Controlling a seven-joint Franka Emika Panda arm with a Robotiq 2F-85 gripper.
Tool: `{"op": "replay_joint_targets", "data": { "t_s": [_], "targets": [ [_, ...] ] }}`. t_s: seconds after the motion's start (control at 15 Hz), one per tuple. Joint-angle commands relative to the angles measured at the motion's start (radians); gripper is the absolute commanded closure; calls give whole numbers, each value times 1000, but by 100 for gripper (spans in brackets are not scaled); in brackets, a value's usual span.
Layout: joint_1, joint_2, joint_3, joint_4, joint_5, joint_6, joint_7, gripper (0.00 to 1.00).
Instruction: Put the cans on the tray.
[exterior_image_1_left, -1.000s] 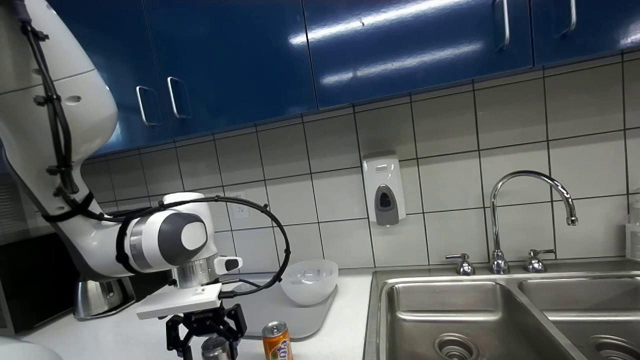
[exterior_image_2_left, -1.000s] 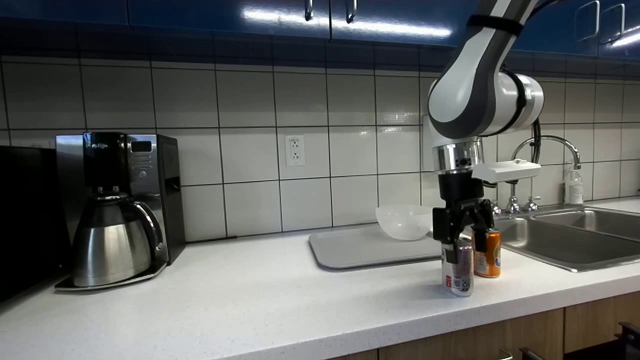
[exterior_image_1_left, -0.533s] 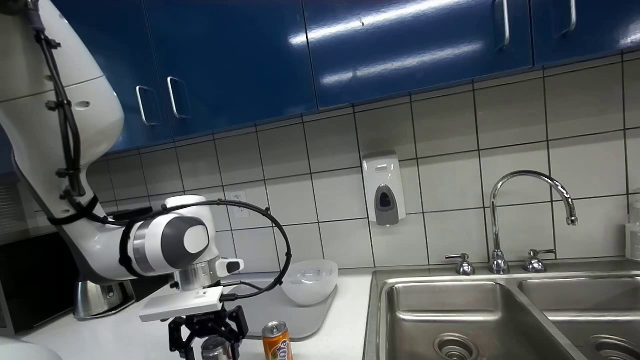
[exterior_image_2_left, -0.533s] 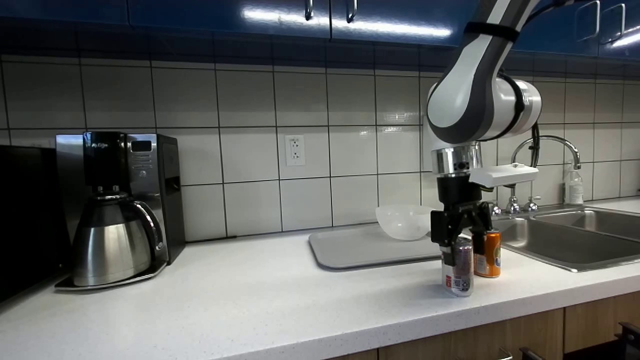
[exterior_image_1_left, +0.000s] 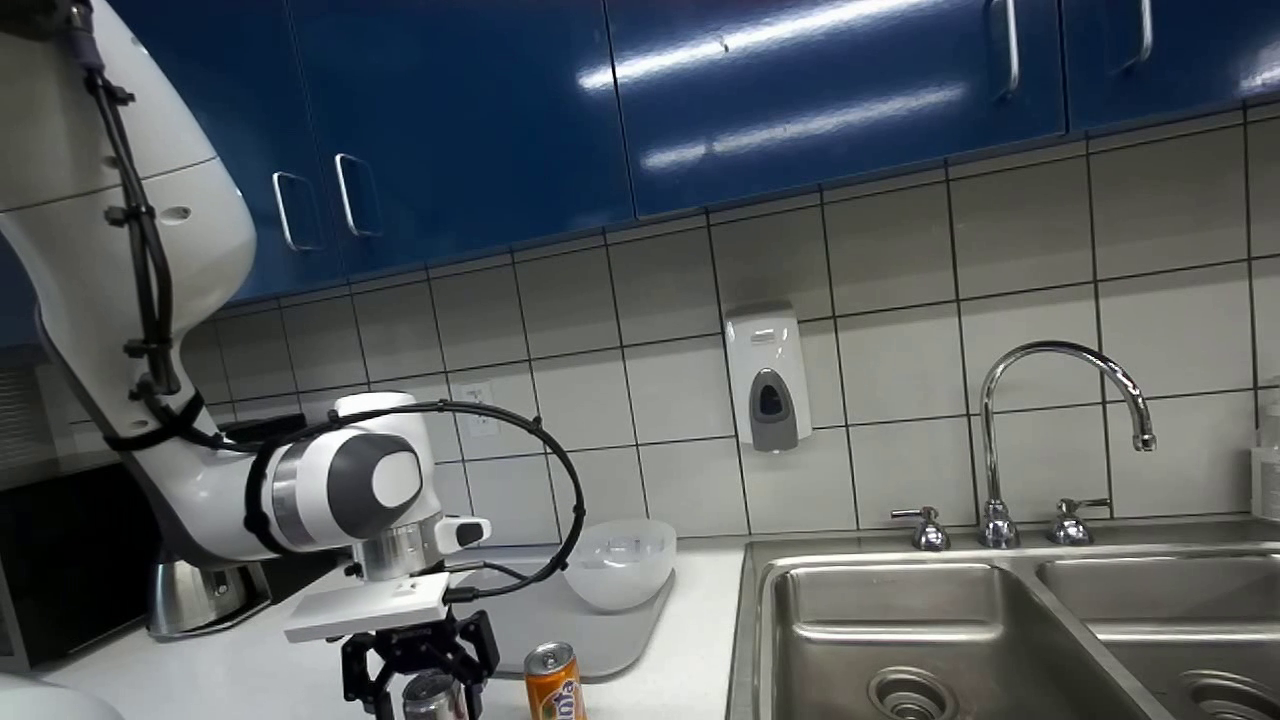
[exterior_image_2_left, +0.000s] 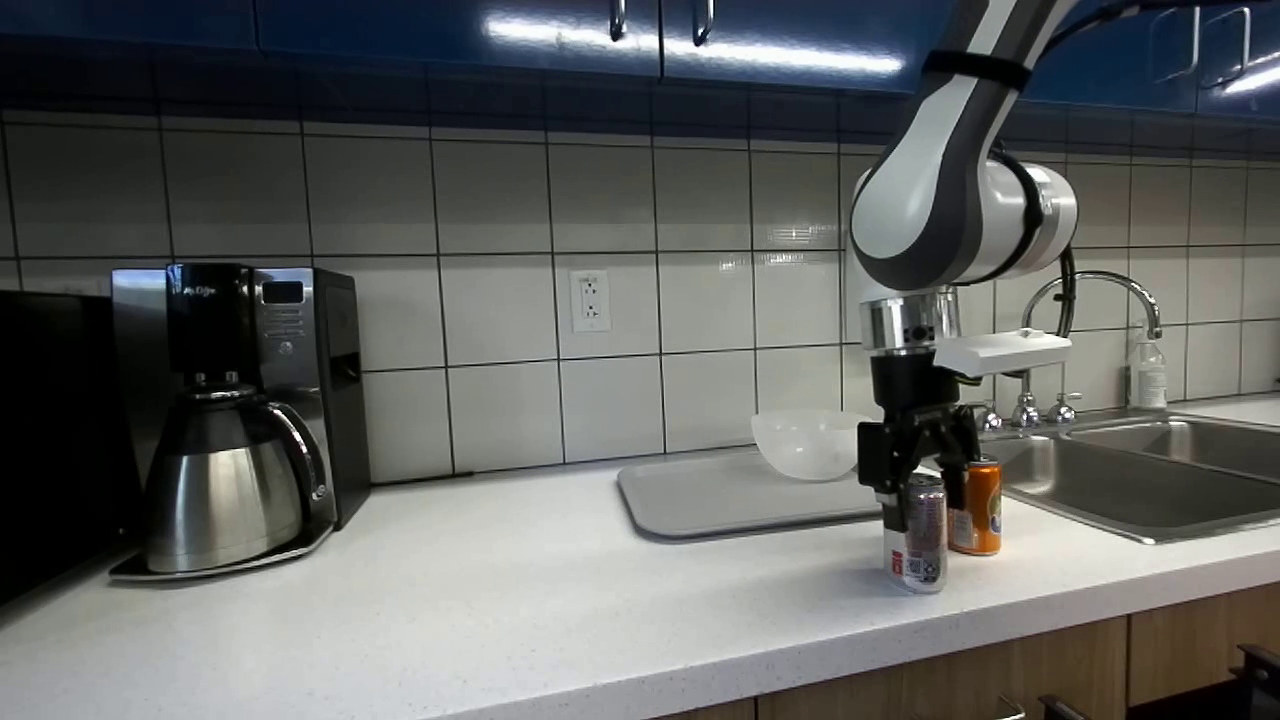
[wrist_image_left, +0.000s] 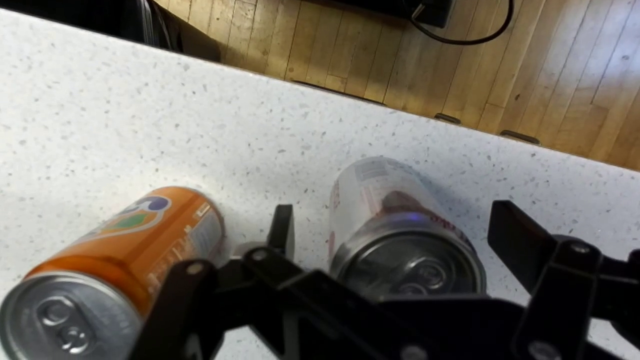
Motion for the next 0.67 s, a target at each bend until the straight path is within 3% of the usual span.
{"op": "replay_joint_targets", "data": {
  "t_s": [0.0,0.27,0.33,0.6],
  "targets": [
    [-20,16,18,20,-20,4,25,26],
    [-20,16,19,19,-24,5,24,58],
    [-19,14,18,20,-21,2,21,62],
    [-13,-36,19,17,-4,-35,5,62]
  ]
}}
